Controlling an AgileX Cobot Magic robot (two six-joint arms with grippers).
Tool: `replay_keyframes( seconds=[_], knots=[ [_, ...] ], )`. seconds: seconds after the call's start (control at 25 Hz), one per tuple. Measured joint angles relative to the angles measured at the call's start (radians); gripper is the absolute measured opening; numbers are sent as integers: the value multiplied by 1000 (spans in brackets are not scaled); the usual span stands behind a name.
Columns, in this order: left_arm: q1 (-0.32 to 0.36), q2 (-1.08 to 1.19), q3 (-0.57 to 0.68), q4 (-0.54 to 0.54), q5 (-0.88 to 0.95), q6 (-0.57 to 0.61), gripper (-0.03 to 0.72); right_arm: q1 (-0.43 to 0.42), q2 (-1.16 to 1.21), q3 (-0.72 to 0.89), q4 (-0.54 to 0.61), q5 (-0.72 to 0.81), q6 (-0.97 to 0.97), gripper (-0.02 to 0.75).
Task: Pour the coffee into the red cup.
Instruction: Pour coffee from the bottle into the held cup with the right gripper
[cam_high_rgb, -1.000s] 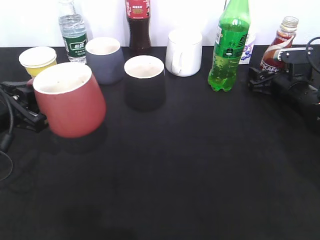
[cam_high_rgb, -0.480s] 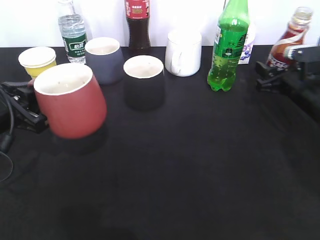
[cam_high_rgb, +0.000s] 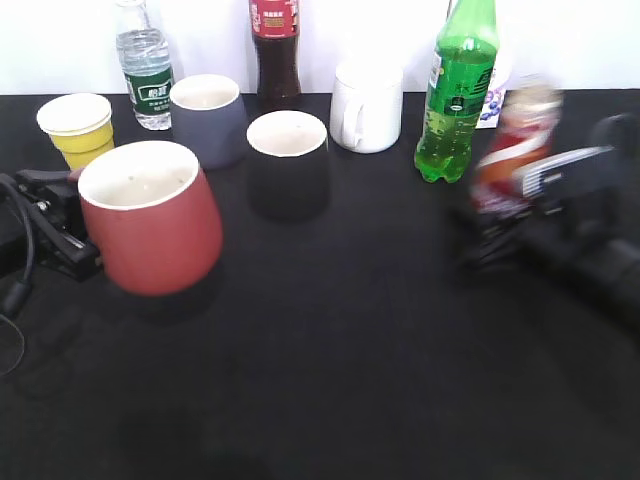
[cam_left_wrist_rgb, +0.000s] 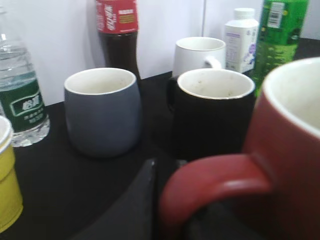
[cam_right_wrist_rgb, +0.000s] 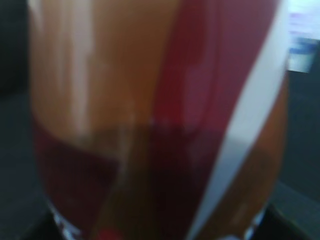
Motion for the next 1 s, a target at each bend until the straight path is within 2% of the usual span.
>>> replay_keyframes(
  seconds=[0.12, 0.24, 0.32, 0.4, 0.56, 0.76, 1.0],
  knots=[
    [0, 0, 0, 4, 1, 0, 63, 134, 0, 3, 9, 0, 0, 535],
    [-1, 0, 0, 21, 25, 0, 63, 211, -29, 3, 9, 0, 0, 535],
    [-1, 0, 0, 49, 30, 0, 63, 223, -110, 3, 12, 3, 0, 535],
    [-1, 0, 0, 50, 30, 0, 63, 223, -201, -20, 6, 94, 0, 535],
    [-1, 0, 0, 50, 30, 0, 63, 223, -250, -143, -102, 293, 0, 535],
    [-1, 0, 0, 50, 24, 0, 64, 249, -250, -312, -206, 456, 0, 535],
    [-1, 0, 0, 49, 20, 0, 64, 346, -159, -467, -286, 469, -94, 535]
  ],
)
